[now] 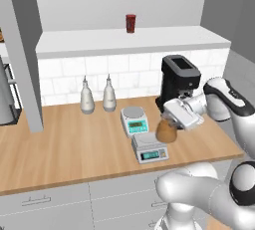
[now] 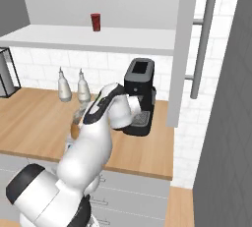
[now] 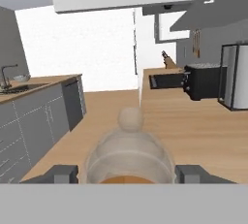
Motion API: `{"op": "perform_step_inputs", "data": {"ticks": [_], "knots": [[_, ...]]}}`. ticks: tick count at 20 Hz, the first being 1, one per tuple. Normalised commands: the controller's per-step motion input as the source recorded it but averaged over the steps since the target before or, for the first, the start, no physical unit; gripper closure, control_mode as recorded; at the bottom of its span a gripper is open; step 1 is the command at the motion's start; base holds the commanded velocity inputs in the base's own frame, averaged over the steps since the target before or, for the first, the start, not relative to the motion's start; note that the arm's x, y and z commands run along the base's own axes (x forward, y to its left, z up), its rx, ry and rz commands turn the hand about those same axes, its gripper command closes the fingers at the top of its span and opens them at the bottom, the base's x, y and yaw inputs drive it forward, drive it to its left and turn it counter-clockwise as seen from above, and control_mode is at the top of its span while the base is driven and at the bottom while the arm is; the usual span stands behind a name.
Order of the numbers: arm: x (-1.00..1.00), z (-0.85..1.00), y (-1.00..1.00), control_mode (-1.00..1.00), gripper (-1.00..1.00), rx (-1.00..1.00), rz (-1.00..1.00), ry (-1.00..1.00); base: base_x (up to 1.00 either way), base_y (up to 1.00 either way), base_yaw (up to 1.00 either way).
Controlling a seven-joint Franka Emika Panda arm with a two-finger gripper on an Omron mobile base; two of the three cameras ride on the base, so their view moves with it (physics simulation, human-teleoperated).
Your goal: Pick the honey bottle and place it on the digital scale for weighing, and close the cabinet.
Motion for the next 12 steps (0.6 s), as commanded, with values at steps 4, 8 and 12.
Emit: {"op": "perform_step_inputs", "data": {"ticks": [4,8,12], "knots": [[0.46,-0.45,0.0,-1.0,1.0,0.0,0.03,-0.1,0.0,0.0,0.0],[0.6,-0.42,0.04,-1.0,1.0,0.0,0.0,-0.12,0.0,0.0,0.0],[0.63,-0.29,0.03,-1.0,1.0,0.06,0.0,-0.03,0.0,0.0,0.0]]}}
